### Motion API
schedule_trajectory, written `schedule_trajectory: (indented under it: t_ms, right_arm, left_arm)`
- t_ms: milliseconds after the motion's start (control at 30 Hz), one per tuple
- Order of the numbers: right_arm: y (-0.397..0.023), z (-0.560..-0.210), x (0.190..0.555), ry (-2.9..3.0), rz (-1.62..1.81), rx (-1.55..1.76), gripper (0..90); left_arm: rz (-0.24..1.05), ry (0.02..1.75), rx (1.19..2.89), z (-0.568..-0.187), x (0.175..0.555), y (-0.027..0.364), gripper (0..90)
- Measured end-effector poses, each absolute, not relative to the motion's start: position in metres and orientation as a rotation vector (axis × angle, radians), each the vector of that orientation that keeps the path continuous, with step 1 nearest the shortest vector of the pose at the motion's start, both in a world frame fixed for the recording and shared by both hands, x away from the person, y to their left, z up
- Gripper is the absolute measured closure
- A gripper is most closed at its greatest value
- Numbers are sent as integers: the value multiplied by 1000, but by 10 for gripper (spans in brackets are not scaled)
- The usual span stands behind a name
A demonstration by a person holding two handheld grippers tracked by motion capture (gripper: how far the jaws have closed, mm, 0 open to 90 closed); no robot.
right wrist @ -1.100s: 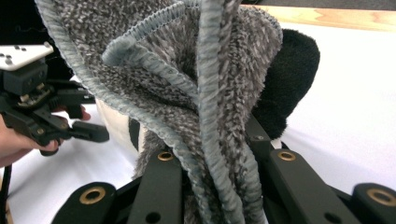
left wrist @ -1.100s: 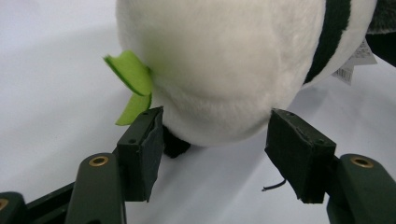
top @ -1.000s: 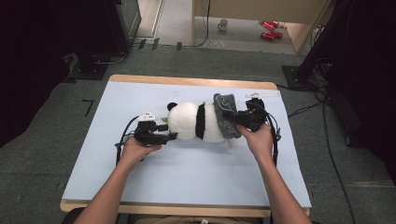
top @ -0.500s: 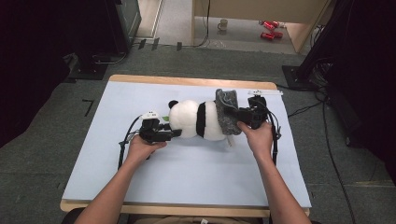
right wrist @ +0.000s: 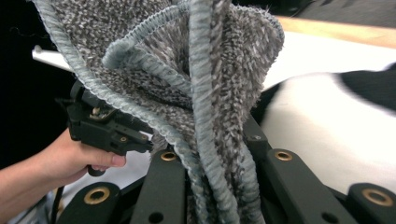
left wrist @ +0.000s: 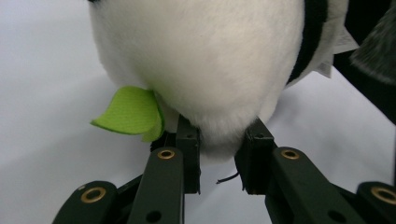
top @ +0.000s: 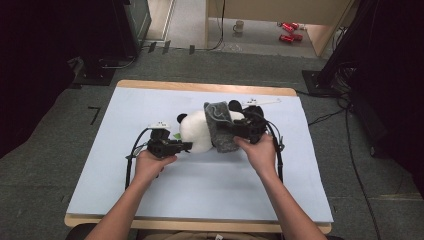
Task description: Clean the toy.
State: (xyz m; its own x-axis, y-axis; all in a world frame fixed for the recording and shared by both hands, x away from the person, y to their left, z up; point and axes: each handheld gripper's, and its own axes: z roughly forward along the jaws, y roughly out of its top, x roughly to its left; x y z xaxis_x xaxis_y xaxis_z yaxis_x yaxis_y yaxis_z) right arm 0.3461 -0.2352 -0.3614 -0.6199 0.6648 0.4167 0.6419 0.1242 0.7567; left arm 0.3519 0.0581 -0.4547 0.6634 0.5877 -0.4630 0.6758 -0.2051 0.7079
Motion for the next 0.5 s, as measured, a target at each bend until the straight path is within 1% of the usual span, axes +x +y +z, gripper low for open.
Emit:
schedule_trajectory:
  t_ms: [167,333,500]
  right_arm:
    - [-206,-368,340,2428,1567,1305,769]
    - [-181,-383,339,2511,1524,1280,769]
    - [-175,-400,344,2523,1455,1259,770]
  left_arm:
    - [-96,975,1911,-447,334,51,740]
    - [-99,991,1890,-448,330,47,737]
    - [-94,1021,1910,-451,331,48,736]
